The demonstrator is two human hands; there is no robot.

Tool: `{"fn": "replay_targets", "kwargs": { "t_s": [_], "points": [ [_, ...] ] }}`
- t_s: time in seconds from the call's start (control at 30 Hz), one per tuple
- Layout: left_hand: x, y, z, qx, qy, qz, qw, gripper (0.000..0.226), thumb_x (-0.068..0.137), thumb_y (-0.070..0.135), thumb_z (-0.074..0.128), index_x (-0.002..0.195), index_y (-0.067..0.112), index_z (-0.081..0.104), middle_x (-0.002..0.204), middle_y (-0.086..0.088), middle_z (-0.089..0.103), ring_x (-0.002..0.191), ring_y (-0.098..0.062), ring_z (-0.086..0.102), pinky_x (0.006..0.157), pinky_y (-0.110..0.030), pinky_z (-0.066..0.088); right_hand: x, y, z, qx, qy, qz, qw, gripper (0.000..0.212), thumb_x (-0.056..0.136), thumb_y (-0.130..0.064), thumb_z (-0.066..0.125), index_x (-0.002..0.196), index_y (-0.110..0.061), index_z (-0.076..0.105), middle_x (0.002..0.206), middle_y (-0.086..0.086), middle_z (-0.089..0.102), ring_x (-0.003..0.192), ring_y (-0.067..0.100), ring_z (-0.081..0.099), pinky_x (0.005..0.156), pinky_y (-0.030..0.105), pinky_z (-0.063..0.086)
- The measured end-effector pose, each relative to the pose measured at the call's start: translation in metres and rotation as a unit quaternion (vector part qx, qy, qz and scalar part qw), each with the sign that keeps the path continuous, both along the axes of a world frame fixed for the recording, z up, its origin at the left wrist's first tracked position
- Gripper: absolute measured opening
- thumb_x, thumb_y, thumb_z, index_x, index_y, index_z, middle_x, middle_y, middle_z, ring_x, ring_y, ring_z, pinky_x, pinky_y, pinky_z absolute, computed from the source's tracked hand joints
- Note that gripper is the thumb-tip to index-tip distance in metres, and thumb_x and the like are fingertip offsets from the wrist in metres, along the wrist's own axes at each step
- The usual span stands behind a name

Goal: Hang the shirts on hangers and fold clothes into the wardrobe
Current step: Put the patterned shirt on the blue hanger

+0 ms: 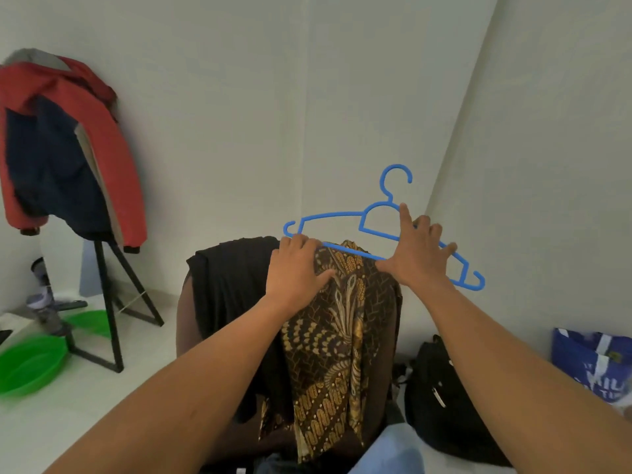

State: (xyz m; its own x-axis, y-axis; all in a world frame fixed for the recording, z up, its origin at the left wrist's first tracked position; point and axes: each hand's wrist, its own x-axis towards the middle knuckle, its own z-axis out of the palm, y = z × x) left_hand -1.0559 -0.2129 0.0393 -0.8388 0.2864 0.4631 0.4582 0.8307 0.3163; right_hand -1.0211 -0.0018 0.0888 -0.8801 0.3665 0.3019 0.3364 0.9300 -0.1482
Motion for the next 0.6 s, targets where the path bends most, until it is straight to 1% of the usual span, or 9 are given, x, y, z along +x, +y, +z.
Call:
{"fn": "replay_targets", "kwargs": {
  "t_s": [0.1, 0.17, 0.23, 0.33, 0.4, 0.43, 0.5, 0.6],
  "points": [
    [-0.011, 0.01, -0.009, 0.008, -0.086, -0.013, 0.996, 0.069, 0.088, 0.05, 0.067, 0.147, 0.023, 0.042, 0.145, -0.002, 0.046, 0.135, -0.024, 0.036, 0.111, -0.043, 0.036, -0.009, 0.016, -0.006, -0.013, -0.011, -0.018, 1.0, 0.125, 0.067, -0.054, 0.084, 0.156, -0.029, 0.001, 0.145, 0.012, 0.033, 0.135, 0.035, 0.032, 0.102, 0.07, 0.033],
    [-0.015, 0.015, -0.014, 0.009, -0.112, 0.002, 0.994, 0.069, 0.089, 0.043, 0.068, 0.149, 0.023, 0.04, 0.147, -0.003, 0.045, 0.137, -0.025, 0.032, 0.113, -0.044, 0.036, -0.014, 0.023, -0.01, -0.019, -0.013, -0.011, 1.0, 0.125, 0.067, -0.054, 0.085, 0.157, -0.029, 0.001, 0.145, 0.012, 0.033, 0.134, 0.035, 0.033, 0.102, 0.068, 0.034],
    [-0.019, 0.021, -0.016, 0.017, -0.107, 0.018, 0.994, 0.057, 0.091, 0.035, 0.067, 0.144, 0.023, 0.048, 0.141, -0.003, 0.05, 0.133, -0.024, 0.036, 0.11, -0.041, 0.039, -0.019, 0.029, -0.014, -0.024, -0.013, 0.004, 1.0, 0.125, 0.067, -0.054, 0.084, 0.157, -0.029, 0.001, 0.144, 0.011, 0.033, 0.133, 0.034, 0.033, 0.101, 0.067, 0.034],
    [-0.018, 0.031, -0.011, 0.05, -0.099, 0.017, 0.994, 0.032, 0.097, 0.017, 0.059, 0.128, 0.02, 0.065, 0.122, -0.005, 0.062, 0.116, -0.023, 0.054, 0.099, -0.036, 0.045, -0.024, 0.035, -0.017, -0.022, -0.02, 0.02, 0.999, 0.125, 0.067, -0.056, 0.084, 0.156, -0.029, 0.0, 0.144, 0.011, 0.033, 0.133, 0.033, 0.034, 0.102, 0.067, 0.036],
    [-0.012, 0.034, -0.01, 0.069, -0.104, 0.014, 0.992, 0.029, 0.098, 0.013, 0.054, 0.124, 0.017, 0.068, 0.117, -0.004, 0.065, 0.11, -0.023, 0.059, 0.097, -0.033, 0.046, -0.025, 0.037, -0.017, -0.028, -0.02, 0.029, 0.999, 0.126, 0.067, -0.057, 0.083, 0.156, -0.029, 0.0, 0.144, 0.011, 0.033, 0.133, 0.033, 0.034, 0.102, 0.068, 0.035],
    [-0.006, 0.034, -0.01, 0.078, -0.11, 0.01, 0.991, 0.03, 0.098, 0.013, 0.054, 0.126, 0.018, 0.066, 0.117, -0.004, 0.064, 0.11, -0.022, 0.059, 0.098, -0.033, 0.045, -0.026, 0.039, -0.015, -0.035, -0.018, 0.034, 0.999, 0.126, 0.067, -0.057, 0.083, 0.157, -0.029, 0.0, 0.144, 0.011, 0.033, 0.133, 0.033, 0.033, 0.102, 0.068, 0.035],
    [0.009, 0.029, -0.014, 0.088, -0.125, -0.003, 0.988, 0.039, 0.099, 0.014, 0.052, 0.136, 0.022, 0.058, 0.116, -0.002, 0.058, 0.11, -0.018, 0.054, 0.102, -0.032, 0.042, -0.027, 0.039, -0.01, -0.043, -0.015, 0.047, 0.998, 0.126, 0.067, -0.058, 0.082, 0.157, -0.029, -0.001, 0.145, 0.011, 0.032, 0.133, 0.033, 0.033, 0.102, 0.069, 0.034],
    [0.034, 0.021, -0.03, 0.074, -0.15, -0.006, 0.986, 0.052, 0.098, 0.018, 0.055, 0.148, 0.029, 0.044, 0.11, 0.005, 0.044, 0.103, -0.009, 0.043, 0.097, -0.023, 0.038, -0.026, 0.036, -0.002, -0.044, -0.008, 0.067, 0.997, 0.125, 0.067, -0.056, 0.083, 0.157, -0.029, -0.001, 0.145, 0.011, 0.032, 0.134, 0.034, 0.032, 0.103, 0.07, 0.033]
  ]
}}
